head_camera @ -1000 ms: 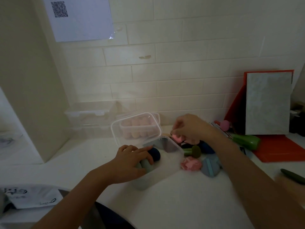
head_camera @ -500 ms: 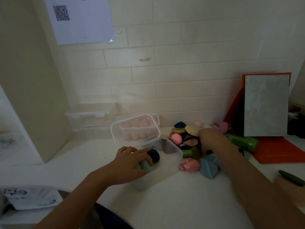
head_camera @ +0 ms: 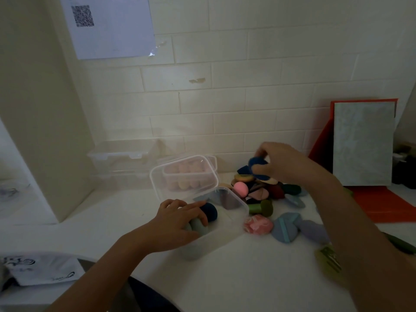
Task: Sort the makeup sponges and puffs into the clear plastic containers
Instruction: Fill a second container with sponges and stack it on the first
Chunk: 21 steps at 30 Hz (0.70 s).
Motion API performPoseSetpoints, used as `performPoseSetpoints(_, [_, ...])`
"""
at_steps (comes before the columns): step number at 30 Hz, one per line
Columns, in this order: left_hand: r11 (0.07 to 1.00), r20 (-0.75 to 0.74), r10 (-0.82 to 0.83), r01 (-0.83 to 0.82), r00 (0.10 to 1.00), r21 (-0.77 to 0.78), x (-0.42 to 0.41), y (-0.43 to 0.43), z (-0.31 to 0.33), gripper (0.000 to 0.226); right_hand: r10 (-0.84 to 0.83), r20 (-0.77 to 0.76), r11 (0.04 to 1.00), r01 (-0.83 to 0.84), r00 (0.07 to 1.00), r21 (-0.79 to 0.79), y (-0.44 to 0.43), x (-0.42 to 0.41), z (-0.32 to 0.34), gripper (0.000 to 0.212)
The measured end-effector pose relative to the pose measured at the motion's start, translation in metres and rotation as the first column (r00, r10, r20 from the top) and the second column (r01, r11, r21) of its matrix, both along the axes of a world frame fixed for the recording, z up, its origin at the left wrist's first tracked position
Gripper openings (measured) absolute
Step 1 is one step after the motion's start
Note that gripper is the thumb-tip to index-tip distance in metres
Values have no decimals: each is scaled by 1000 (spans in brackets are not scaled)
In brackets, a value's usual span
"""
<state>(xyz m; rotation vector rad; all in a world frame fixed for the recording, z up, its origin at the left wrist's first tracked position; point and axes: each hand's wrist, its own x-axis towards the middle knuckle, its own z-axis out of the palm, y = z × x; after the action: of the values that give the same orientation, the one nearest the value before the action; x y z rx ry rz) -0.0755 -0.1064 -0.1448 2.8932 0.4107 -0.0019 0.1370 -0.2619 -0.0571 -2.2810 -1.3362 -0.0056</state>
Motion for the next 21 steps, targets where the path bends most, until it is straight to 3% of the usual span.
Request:
performPoseSetpoints(3, [1000, -7, 7, -7, 1000, -6, 0, 0, 0, 28, 268, -152, 963, -267, 951, 24, 11, -27, -7, 24])
performPoseSetpoints(7, [1000, -37, 12, -12, 999, 8, 0, -3, 3, 38, 425, -89, 889, -434, 901, -149, 29, -44, -32, 22])
performPoseSetpoints(10, [1000, -39, 18, -17, 999, 26, 0, -5, 5, 48, 450, -66, 858, -451, 891, -247, 36, -46, -47, 22])
performPoseSetpoints(14, [1000, -35, 11, -10, 999, 28, 0, -4, 3, 49, 416, -127, 850, -435, 900, -297, 39, -45, -53, 23])
performPoseSetpoints(21, [1000, -29, 4, -3, 1000, 17, 1, 1, -1, 44, 416, -93, 837, -421, 905, -349, 43, -45, -57, 27])
